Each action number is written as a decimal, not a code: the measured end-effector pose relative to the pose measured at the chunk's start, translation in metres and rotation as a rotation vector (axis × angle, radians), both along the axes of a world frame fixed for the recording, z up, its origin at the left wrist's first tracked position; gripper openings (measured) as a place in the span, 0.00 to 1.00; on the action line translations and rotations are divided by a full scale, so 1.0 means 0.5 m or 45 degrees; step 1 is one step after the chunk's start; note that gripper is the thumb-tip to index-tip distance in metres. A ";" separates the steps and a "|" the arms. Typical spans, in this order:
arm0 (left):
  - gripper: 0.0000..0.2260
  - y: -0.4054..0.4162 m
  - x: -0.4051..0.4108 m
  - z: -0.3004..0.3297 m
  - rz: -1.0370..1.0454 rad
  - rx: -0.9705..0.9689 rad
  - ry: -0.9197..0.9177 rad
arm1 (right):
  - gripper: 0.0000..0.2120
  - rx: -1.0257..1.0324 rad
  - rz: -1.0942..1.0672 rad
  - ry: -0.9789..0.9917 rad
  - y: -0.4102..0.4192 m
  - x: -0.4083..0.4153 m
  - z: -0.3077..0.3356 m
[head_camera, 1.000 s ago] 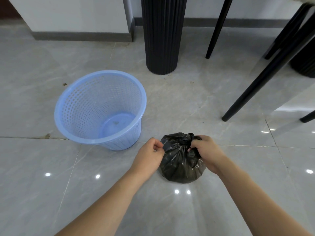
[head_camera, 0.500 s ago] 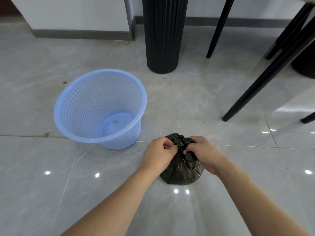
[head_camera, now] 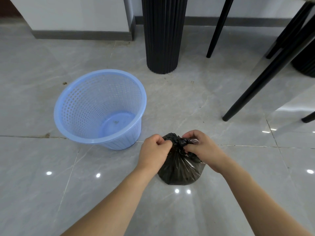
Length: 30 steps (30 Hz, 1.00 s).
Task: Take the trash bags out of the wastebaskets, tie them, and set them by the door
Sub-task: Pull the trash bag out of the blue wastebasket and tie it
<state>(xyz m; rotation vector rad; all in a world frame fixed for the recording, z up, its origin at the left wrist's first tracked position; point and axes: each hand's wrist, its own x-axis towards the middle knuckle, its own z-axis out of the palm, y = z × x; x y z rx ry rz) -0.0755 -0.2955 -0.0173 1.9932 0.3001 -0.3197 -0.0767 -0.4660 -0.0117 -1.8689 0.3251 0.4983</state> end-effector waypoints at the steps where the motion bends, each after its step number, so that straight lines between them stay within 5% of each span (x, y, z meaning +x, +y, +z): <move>1: 0.08 0.004 0.001 0.001 0.066 -0.066 0.002 | 0.12 0.073 0.009 0.019 -0.005 -0.001 0.003; 8: 0.03 0.006 0.007 -0.006 0.220 -0.352 0.102 | 0.07 0.275 -0.004 -0.015 -0.022 -0.008 0.000; 14: 0.14 0.018 0.004 -0.003 -0.246 0.109 0.148 | 0.03 0.164 -0.034 -0.126 -0.007 -0.007 -0.007; 18: 0.22 0.022 -0.004 -0.007 -0.323 0.052 0.214 | 0.02 0.190 -0.068 -0.127 0.001 -0.008 -0.009; 22: 0.12 0.021 -0.008 -0.009 -0.432 0.093 0.212 | 0.05 0.265 -0.036 -0.096 0.010 -0.009 0.002; 30: 0.11 0.007 -0.011 0.012 -0.387 0.123 0.097 | 0.12 0.492 -0.163 -0.027 0.026 -0.006 0.023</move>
